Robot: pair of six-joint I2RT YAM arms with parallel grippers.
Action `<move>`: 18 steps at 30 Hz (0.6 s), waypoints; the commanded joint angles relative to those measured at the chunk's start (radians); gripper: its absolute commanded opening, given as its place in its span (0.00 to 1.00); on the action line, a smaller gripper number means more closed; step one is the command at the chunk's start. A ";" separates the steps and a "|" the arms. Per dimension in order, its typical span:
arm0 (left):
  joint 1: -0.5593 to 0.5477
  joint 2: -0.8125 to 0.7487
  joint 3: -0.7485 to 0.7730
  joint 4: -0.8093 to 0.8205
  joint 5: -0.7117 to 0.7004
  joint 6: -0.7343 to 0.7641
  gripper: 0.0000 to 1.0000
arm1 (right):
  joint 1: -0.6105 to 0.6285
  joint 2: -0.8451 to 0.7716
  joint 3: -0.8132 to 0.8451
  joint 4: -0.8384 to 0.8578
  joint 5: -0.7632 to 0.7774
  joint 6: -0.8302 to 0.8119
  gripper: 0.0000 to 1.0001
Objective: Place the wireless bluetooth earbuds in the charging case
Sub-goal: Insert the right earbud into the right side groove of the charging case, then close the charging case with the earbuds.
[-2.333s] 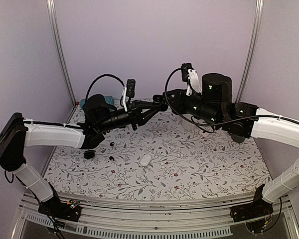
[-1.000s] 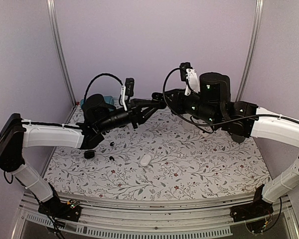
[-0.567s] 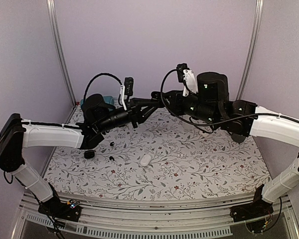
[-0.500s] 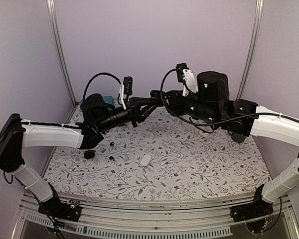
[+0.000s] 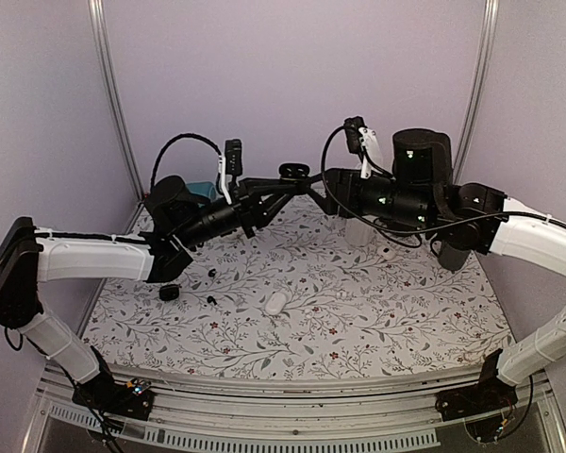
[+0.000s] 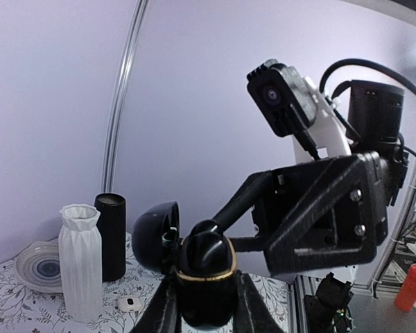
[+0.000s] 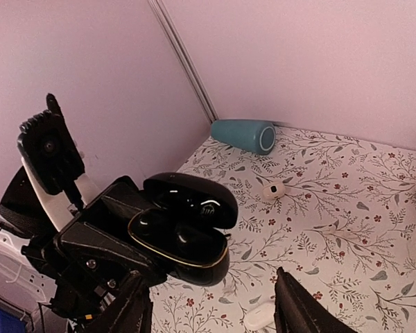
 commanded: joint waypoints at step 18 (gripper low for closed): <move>0.006 0.005 0.052 0.051 0.448 0.000 0.00 | -0.221 -0.049 -0.106 0.145 -0.529 0.098 0.52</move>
